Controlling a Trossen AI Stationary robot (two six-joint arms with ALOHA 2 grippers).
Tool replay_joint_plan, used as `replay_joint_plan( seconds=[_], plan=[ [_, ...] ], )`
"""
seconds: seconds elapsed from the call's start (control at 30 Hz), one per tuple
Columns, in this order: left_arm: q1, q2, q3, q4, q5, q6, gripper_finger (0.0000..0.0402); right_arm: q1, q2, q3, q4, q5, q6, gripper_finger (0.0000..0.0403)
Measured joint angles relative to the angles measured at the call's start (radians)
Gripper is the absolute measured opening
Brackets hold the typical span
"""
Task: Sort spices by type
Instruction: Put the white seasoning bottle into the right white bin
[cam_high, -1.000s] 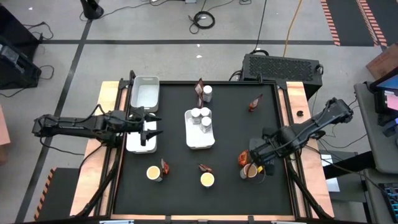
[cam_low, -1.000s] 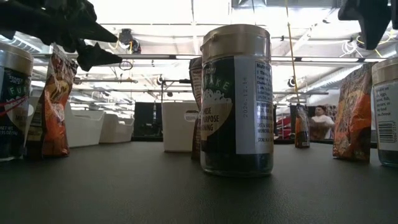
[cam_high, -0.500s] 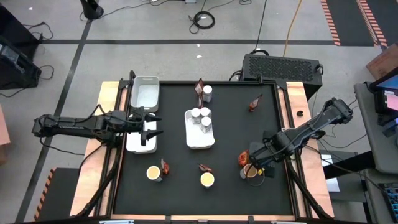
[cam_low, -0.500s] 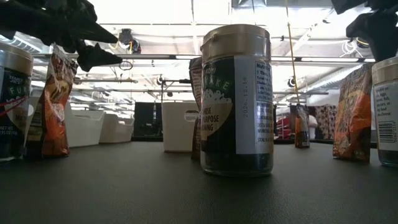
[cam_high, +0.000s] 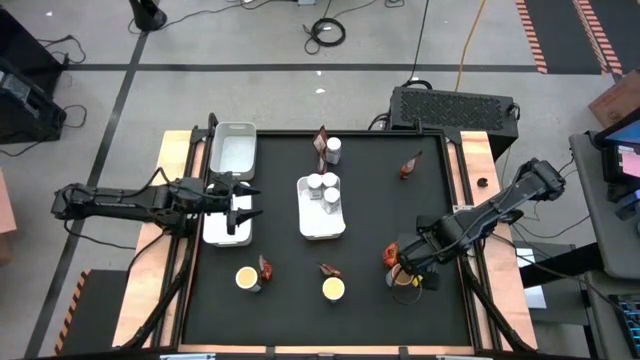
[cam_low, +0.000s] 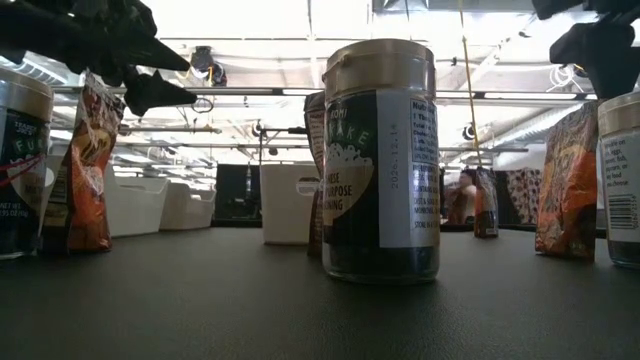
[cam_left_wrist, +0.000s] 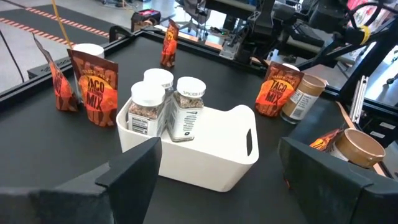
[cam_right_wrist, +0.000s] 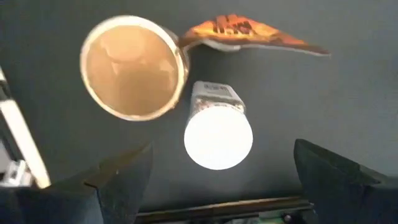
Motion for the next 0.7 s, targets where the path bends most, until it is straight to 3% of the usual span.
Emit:
replay_joint_plan(
  seconds=[0.17,0.33,0.7],
  plan=[
    [0.0,0.0,0.0,0.0,0.0,0.0,0.0327,0.0,0.035,0.0,0.002,-0.004,-0.062,0.0343],
    [0.0,0.0,0.0,0.0,0.0,0.008,0.0327,0.004,0.08,0.0,-0.001,-0.073,-0.086,0.0343],
    [0.0,0.0,0.0,0.0,0.0,0.025,0.0327,0.003,0.129,-0.006,0.03,-0.072,-0.119,0.0343]
  ],
)
